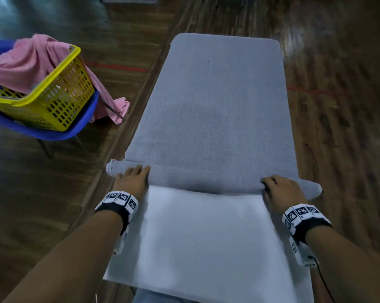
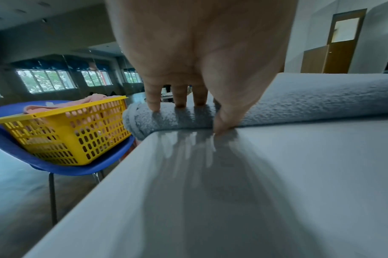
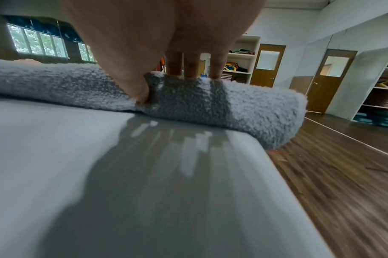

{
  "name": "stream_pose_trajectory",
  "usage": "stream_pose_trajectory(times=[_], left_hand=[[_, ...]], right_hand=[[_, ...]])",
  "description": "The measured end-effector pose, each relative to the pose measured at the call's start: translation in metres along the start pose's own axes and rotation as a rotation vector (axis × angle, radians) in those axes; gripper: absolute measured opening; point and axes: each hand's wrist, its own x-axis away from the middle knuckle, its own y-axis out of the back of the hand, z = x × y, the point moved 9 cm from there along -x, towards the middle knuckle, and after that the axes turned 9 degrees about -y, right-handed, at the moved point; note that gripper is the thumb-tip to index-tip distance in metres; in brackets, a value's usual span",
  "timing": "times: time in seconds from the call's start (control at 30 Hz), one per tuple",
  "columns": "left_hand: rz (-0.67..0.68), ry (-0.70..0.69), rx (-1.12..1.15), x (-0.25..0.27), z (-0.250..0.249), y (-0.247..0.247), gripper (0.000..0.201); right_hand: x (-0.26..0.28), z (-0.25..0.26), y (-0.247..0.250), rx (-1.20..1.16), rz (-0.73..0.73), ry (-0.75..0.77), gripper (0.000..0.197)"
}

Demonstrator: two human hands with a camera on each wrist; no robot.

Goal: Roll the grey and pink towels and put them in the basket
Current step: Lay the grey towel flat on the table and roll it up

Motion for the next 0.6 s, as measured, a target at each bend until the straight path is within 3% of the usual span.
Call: stream_pose_trajectory(times=[0.2, 0.3, 0.37, 0.5, 0.6], left_hand=[[0.031, -0.02, -0.115, -0.018, 0.008, 0.023, 0.027], [0.04, -0.019, -0.102, -0.017, 0.009, 0.032, 0.016], [-0.021, -0.006, -0.107, -0.016, 0.011, 0.039, 0.014], [-0.28, 0.034, -0.116, -0.002, 0.006, 0.051, 0.039], [-0.235, -0.061, -0.135, 0.006, -0.015, 0.026, 0.038]], right_hand=[[-0.021, -0.011, 0.006, -0.097, 0.171, -0.064, 0.013], [-0.027, -0.019, 0.006, -0.175, 0.26, -0.165, 0.017], [-0.029, -0.02, 0.02, -0.182, 0.144, -0.185, 0.021], [-0.01, -0.008, 0.05, -0.16, -0.237, -0.122, 0.025], [0.007, 0.008, 0.032, -0.12, -0.222, -0.073, 0.026]])
